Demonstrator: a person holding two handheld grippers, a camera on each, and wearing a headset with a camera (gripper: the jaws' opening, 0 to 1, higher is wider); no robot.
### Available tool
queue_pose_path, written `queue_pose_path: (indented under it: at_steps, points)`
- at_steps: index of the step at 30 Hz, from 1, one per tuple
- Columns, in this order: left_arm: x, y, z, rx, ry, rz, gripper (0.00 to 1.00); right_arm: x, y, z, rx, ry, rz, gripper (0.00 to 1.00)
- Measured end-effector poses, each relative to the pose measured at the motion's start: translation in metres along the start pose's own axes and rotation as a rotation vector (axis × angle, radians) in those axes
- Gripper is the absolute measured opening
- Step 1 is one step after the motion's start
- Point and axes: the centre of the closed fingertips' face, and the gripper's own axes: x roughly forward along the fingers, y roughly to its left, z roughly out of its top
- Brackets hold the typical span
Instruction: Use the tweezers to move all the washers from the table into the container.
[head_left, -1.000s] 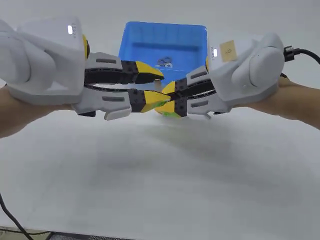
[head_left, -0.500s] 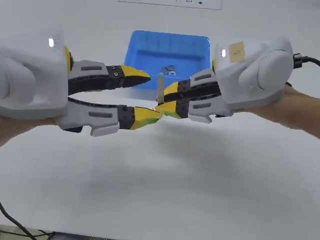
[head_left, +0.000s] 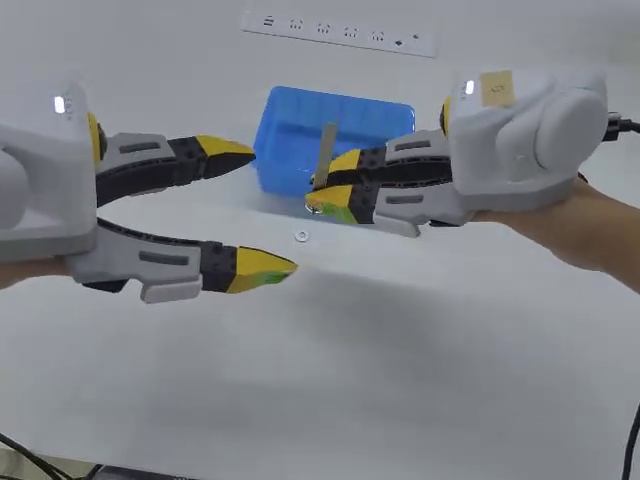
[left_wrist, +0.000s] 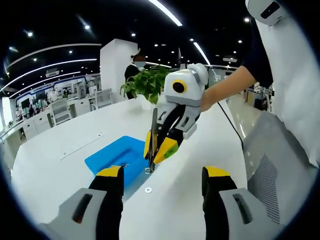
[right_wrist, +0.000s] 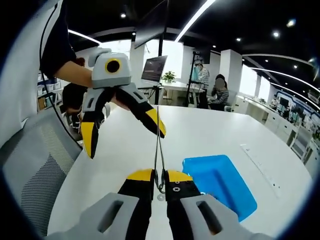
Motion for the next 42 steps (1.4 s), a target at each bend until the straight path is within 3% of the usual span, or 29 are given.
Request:
queue_pose_path:
  at_steps: [6,10,15,21,24,28,31,34,42]
  points:
    - [-0.008,0.001,-0.001,-0.022,-0.014,0.042,0.82,-0.011,-0.011,0.016,-0.011,-0.008,-0.031,0.09]
    - [-0.013,-0.001,0.003,-0.017,-0.026,0.053,0.84,-0.016,-0.021,0.026,-0.016,-0.018,-0.054,0.09]
    - [-0.015,-0.004,0.002,-0.028,-0.031,0.056,0.87,-0.016,-0.039,0.036,-0.032,-0.021,-0.080,0.09]
    - [-0.022,0.001,-0.005,-0.061,-0.044,0.094,0.95,-0.010,-0.055,0.048,-0.027,-0.044,-0.093,0.09]
    - [-0.025,0.000,-0.006,-0.093,-0.074,0.097,0.98,-0.004,-0.071,0.043,-0.009,-0.045,-0.099,0.09]
    - [-0.025,0.001,-0.012,-0.075,-0.073,0.123,0.99,0.003,-0.082,0.032,0.035,-0.041,-0.106,0.09]
    - [-0.028,0.012,-0.015,-0.094,-0.088,0.193,0.99,0.011,-0.098,0.016,0.063,-0.020,-0.120,0.09]
    - [-0.031,0.016,-0.016,-0.123,-0.111,0.219,0.99,0.015,-0.106,0.004,0.095,-0.007,-0.131,0.09]
    - [-0.027,0.016,-0.015,-0.141,-0.111,0.226,0.99,0.024,-0.107,-0.021,0.113,0.050,-0.123,0.09]
